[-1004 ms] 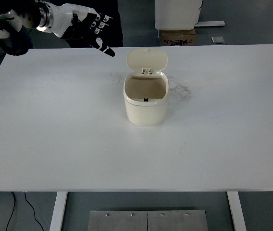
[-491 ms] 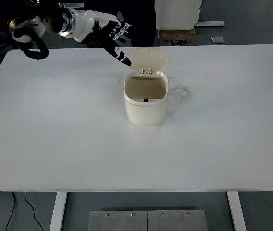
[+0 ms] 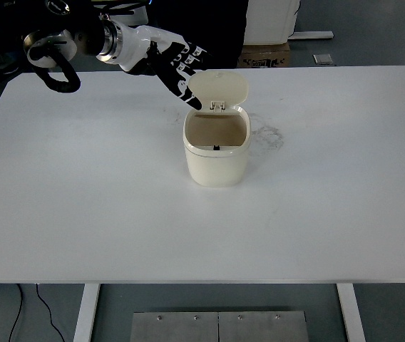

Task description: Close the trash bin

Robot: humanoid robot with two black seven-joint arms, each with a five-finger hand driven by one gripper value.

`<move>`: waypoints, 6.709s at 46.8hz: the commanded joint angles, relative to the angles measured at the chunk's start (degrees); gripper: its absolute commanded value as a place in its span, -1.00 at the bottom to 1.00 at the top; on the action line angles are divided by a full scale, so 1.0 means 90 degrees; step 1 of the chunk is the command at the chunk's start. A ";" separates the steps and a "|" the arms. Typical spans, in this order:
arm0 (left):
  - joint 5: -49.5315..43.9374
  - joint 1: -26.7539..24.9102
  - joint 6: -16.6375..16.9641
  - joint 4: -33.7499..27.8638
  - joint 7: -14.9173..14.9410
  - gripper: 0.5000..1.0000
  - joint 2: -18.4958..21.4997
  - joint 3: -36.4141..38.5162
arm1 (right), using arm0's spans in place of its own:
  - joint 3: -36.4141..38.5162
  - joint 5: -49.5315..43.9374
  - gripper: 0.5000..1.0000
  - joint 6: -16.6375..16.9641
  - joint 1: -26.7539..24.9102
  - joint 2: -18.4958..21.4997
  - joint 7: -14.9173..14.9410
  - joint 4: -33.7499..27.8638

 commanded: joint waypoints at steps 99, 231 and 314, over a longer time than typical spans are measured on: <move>0.0013 0.0441 -0.0868 -0.0430 0.0479 1.00 -0.0313 0.0011 | 0.0000 -0.0001 0.96 0.0000 0.0000 0.0000 0.0000 0.0000; -0.0778 0.2247 0.0949 0.2040 -0.0477 1.00 -0.0040 -0.2819 | 0.0000 -0.0001 0.96 0.0000 0.0000 0.0000 0.0000 0.0000; -0.2868 0.6154 -0.0106 0.3701 -0.2402 1.00 0.0224 -0.6737 | 0.0000 0.0000 0.96 0.0000 0.0000 0.0000 0.0000 0.0000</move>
